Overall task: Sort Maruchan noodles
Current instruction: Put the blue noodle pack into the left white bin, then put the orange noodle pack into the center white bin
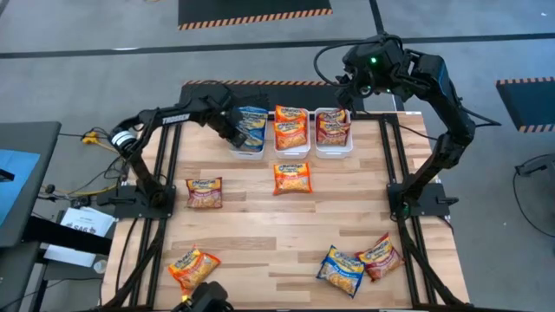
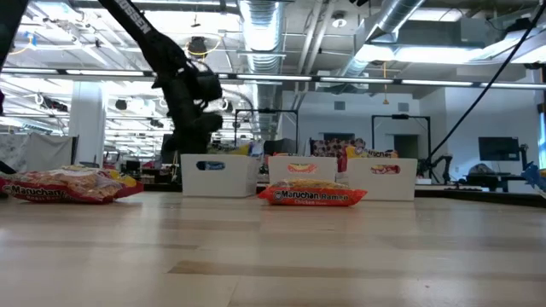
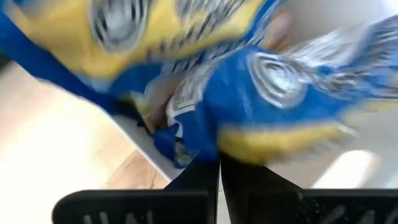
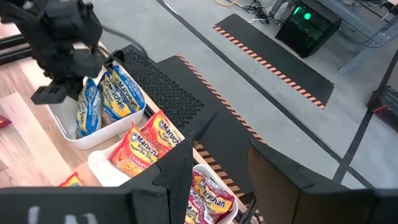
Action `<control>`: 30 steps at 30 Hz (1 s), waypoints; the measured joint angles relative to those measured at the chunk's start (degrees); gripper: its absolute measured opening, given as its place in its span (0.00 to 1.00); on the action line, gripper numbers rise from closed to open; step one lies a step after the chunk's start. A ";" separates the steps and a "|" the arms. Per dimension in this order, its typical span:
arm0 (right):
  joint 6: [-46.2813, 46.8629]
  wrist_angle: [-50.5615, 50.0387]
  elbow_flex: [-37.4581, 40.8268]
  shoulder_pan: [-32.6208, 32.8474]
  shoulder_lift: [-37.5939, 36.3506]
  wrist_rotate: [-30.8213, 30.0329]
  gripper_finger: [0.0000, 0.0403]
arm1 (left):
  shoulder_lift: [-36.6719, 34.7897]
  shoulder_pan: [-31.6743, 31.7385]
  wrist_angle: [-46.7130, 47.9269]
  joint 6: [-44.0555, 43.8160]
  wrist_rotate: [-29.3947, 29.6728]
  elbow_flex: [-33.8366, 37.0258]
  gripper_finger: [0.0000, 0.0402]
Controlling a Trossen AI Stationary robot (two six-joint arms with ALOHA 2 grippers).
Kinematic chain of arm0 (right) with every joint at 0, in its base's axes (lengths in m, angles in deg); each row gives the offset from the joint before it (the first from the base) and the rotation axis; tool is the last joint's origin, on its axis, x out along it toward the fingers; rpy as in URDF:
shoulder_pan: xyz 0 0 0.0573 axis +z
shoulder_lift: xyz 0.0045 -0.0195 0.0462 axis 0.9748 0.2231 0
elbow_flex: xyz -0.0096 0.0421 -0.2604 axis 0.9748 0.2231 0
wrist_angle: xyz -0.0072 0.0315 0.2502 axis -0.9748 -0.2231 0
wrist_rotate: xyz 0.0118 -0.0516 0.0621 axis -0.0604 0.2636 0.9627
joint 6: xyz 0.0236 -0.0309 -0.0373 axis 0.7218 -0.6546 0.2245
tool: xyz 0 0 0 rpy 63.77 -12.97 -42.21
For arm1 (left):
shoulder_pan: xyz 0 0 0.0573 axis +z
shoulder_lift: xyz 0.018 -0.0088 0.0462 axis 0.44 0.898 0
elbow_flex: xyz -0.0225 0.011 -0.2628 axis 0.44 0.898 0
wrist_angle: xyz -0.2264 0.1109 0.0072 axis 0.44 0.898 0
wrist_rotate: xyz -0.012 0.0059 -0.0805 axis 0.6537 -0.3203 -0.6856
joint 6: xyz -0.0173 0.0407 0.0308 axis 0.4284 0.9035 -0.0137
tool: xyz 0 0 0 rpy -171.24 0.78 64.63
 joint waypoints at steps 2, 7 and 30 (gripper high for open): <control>0.02 -0.13 0.00 0.00 0.00 0.00 0.43 | -1.48 -0.07 0.52 0.02 -0.62 -1.11 0.00; 0.21 -0.55 0.01 0.00 0.01 0.03 0.43 | -4.26 -0.13 5.16 0.15 -1.41 -3.61 0.00; -1.95 -7.70 3.95 0.96 0.00 12.57 0.49 | -29.14 -15.31 14.65 -8.06 -8.04 -10.06 0.00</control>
